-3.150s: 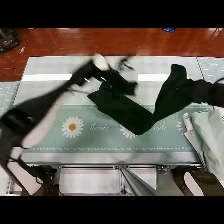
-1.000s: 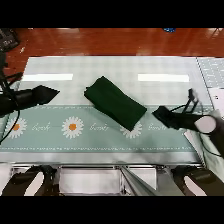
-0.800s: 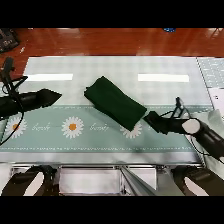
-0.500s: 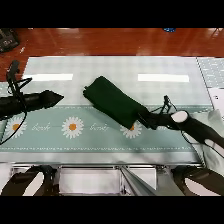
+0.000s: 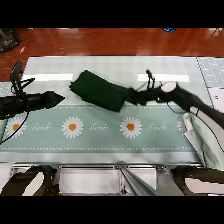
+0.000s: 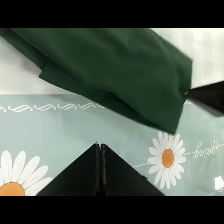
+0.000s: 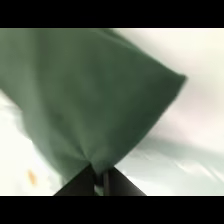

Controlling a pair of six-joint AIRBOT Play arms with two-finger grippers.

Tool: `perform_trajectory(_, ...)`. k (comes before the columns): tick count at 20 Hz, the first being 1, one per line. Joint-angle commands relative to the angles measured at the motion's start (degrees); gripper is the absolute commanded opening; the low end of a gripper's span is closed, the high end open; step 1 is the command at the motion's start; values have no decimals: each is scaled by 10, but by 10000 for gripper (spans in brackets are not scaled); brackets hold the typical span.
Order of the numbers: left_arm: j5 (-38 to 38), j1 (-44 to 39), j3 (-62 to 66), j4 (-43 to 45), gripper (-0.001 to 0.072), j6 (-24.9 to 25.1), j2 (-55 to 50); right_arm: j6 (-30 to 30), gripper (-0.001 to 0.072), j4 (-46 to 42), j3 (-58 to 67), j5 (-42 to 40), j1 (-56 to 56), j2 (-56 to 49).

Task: Fold the shirts.

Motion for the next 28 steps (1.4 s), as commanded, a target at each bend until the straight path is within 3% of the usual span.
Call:
perform_trajectory(1,0,0,0,0,16,0,-1,39,24,-94,151,77,-8,-9)
perform_trajectory(7,0,0,0,0,16,0,0,135,24,-239,353,219,-74,20)
perform_trajectory(15,6,0,0,-9,16,0,0,190,24,-334,360,382,-276,221)
perform_trajectory(17,23,0,0,-31,18,3,3,191,24,-335,360,428,-364,261)
perform_trajectory(20,26,0,0,-74,18,50,5,183,24,-341,360,519,-501,303)
perform_trajectory(23,26,0,0,-79,18,58,5,144,24,-392,359,614,-631,332)
perform_trajectory(25,26,0,0,-79,18,65,5,110,24,-427,338,615,-714,362)
perform_trajectory(28,33,0,0,-79,18,65,3,107,24,-471,257,615,-808,403)
